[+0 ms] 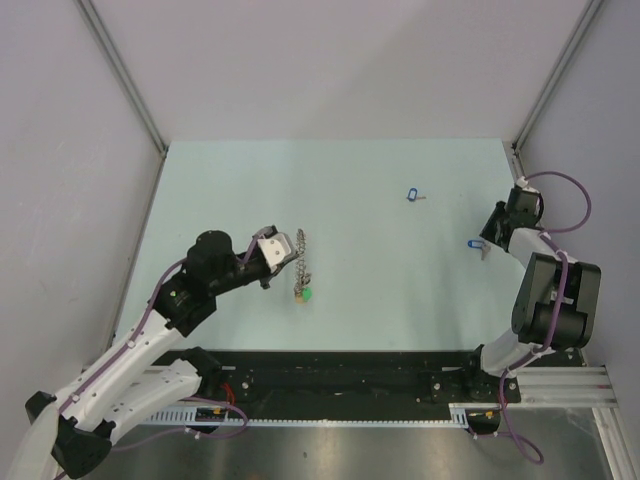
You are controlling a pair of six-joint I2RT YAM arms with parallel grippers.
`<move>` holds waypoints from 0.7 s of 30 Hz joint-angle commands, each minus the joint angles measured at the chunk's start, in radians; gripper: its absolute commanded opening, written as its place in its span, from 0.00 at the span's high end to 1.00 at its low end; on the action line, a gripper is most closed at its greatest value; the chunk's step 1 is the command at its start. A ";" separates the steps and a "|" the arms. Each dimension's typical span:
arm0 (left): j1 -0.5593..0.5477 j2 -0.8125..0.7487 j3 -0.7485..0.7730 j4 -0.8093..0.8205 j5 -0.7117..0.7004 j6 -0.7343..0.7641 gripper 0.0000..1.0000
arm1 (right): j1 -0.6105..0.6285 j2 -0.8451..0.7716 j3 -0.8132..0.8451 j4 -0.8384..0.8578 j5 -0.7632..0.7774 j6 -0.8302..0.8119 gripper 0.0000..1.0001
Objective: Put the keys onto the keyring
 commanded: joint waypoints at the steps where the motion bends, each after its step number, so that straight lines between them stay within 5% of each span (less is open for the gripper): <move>1: 0.002 -0.021 0.006 0.064 -0.006 0.012 1.00 | -0.012 0.041 0.080 0.019 -0.030 -0.054 0.69; 21: 0.002 -0.026 0.006 0.064 -0.008 0.014 1.00 | -0.023 0.135 0.118 -0.031 -0.024 -0.096 0.76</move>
